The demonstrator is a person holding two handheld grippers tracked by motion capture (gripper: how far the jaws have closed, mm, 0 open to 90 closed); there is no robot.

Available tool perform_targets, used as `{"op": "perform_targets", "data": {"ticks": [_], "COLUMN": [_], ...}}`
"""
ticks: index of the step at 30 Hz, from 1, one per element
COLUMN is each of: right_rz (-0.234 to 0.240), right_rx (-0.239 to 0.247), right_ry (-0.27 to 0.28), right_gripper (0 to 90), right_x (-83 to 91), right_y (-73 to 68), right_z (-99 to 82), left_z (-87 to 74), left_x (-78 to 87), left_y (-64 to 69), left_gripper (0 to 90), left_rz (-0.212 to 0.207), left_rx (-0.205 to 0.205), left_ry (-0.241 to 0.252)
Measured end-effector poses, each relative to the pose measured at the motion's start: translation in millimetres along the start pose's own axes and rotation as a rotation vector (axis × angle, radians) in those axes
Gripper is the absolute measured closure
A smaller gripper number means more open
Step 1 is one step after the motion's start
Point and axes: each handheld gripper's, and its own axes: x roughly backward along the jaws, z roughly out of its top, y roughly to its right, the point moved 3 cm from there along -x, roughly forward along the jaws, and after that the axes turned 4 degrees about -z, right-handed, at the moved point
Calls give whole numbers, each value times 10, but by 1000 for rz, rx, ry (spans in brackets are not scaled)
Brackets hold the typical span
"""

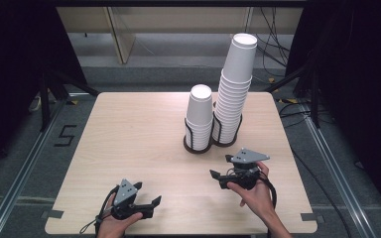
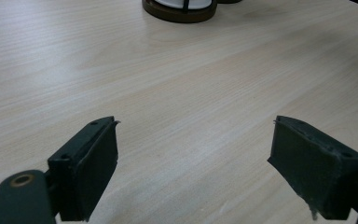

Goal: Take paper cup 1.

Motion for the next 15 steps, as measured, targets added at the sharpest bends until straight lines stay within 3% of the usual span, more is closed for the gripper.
{"op": "perform_targets", "data": {"ticks": [15], "right_rz": [-29], "right_rx": [1], "right_ry": [78], "right_gripper": [199], "right_x": [-65], "right_y": [18], "right_z": [503], "left_z": [-1], "left_x": [-7], "left_y": [-12], "left_gripper": [144], "left_rz": [5], "left_rx": [11], "left_ry": [8]}}
